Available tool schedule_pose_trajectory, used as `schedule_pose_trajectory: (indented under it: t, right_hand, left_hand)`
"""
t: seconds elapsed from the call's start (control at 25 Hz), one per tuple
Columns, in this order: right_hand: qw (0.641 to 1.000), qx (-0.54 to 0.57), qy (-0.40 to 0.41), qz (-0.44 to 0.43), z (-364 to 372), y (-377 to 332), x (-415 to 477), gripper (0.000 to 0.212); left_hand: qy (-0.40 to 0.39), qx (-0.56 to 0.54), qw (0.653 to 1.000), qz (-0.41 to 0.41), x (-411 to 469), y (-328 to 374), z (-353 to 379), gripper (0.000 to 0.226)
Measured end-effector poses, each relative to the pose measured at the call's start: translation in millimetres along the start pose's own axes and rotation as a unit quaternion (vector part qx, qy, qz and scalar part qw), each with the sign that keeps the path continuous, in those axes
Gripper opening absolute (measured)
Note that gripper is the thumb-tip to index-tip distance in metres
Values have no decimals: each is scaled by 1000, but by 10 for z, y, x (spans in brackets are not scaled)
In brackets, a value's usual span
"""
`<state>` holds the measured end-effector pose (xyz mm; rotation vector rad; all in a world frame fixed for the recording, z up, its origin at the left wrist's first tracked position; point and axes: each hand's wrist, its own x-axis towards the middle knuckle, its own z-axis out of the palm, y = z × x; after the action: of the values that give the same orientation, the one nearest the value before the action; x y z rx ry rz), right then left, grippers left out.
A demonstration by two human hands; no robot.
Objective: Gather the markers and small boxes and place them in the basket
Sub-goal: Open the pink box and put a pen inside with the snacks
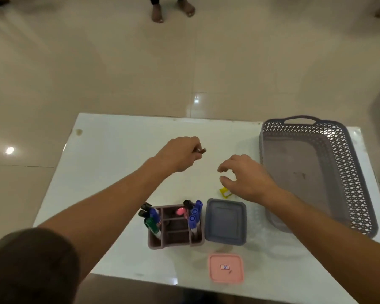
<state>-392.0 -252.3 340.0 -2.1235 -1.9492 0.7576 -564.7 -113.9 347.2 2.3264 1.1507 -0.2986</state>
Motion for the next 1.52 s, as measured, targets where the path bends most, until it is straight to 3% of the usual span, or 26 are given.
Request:
schedule_pose_trajectory:
  t: [0.12,0.2,0.32,0.56,0.64,0.72,0.8,0.84,0.92,1.0,1.08,1.12,1.32,1.52]
  right_hand:
    - [996,75,43,-11,-62,-249,-133,20]
    - [993,102,61,-18,-55,-409,-232,17]
    - [992,109,56,-34,14,-540,-337,15]
    - [992,101,51,-56,126,-668,-428,17]
    - [990,106,70,-63,126,-650,-483,17]
    - [981,127,138,-53,149,-561,-641,14]
    - [975,105,187,-55,248,-433,-949,13]
    - [981,63,167,-76,350,-368,-1156,15]
    - [989,-50,43,-135,633,-247,-1546,25]
    - [975,-129,-106,-149,888,-115,-1740,48]
    - [960,-183,-157,-142,1047,-28,-1717,59]
    - [956,-204,-148,-149,1083,-21,-1672,57]
    - [956,-206,-94,-187,1166,3,-1584,45]
    - [970,-152,-56,-181,1077,28,-1607,51]
  left_hand:
    - [146,-113,983,9,-832,57,-188,20]
    - [200,-132,971,14,-1339,46,-19,17]
    - [201,-114,973,-3,-1683,10,379,13]
    - [160,-56,985,46,-1771,-86,688,12]
    - [183,-54,980,52,-1793,-79,680,11]
    - [236,-109,965,45,-1827,-12,630,12]
    - [246,-292,924,-10,-1834,126,496,11]
    - [219,-402,888,-43,-1814,199,412,11]
    - [144,-589,791,-83,-1725,324,262,16]
    - [86,-720,682,-97,-1569,412,151,21]
    - [61,-788,603,-107,-1393,521,54,24]
    - [56,-803,583,-110,-1315,575,11,24]
    - [33,-814,568,-118,-1105,768,-83,25]
    - [43,-784,601,-152,-1045,782,-69,23]
